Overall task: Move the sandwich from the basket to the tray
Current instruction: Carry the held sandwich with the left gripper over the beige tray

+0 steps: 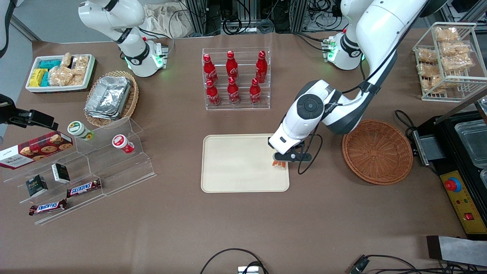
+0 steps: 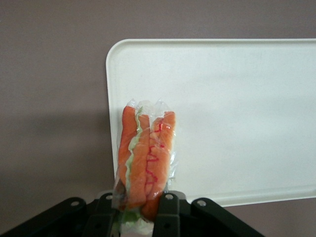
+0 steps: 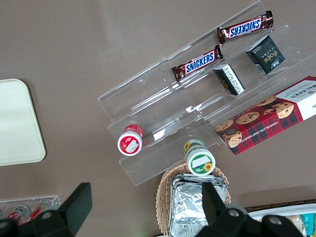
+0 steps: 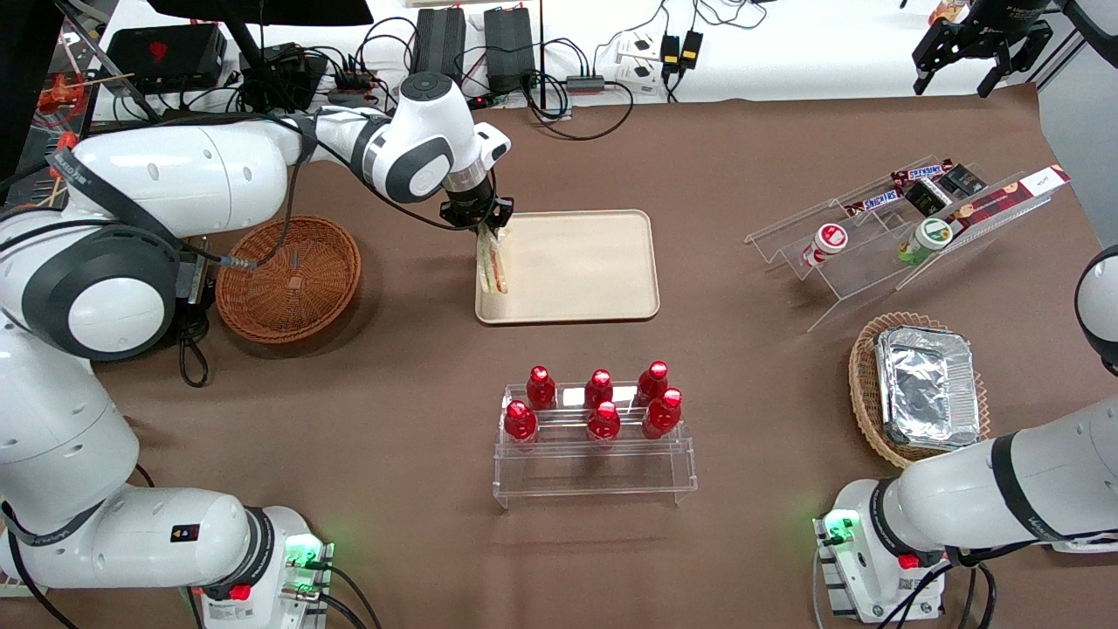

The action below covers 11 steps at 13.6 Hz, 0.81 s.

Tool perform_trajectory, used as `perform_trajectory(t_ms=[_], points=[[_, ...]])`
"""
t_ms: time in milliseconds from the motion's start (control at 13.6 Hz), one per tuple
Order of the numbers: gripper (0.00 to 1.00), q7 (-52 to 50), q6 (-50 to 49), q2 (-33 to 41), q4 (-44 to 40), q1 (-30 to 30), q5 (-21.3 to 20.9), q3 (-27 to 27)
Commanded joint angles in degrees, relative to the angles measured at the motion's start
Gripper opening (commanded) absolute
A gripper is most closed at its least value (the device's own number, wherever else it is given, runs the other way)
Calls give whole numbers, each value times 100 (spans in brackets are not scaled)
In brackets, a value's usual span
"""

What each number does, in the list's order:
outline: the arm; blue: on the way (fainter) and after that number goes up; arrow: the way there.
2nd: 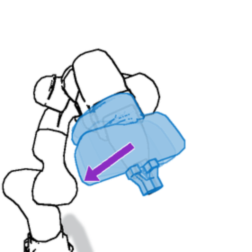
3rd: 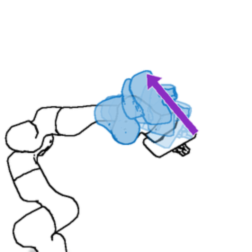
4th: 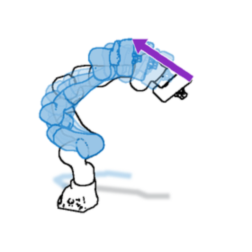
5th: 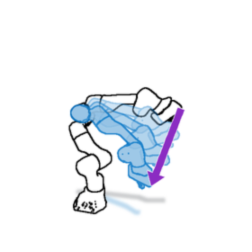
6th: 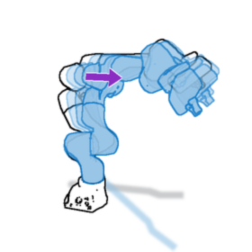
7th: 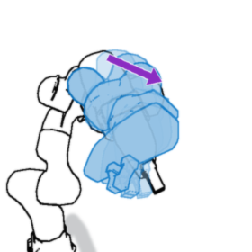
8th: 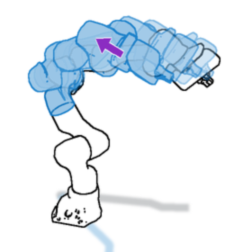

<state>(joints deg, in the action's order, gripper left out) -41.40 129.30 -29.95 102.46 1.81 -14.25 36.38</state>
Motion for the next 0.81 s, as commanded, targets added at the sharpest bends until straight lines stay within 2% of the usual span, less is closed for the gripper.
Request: perform_trajectory(t_ms=[0, 74, 369, 590, 737], points=[[26, -149, -124, -265, -349, 161, -148, -8], [26, -193, -124, -361, -410, 222, -192, -26], [26, -694, -115, -731, -630, 328, -833, -17], [26, -633, -115, -863, -639, 390, -895, -17], [27, -659, -115, -985, -639, 390, -1176, -17]])
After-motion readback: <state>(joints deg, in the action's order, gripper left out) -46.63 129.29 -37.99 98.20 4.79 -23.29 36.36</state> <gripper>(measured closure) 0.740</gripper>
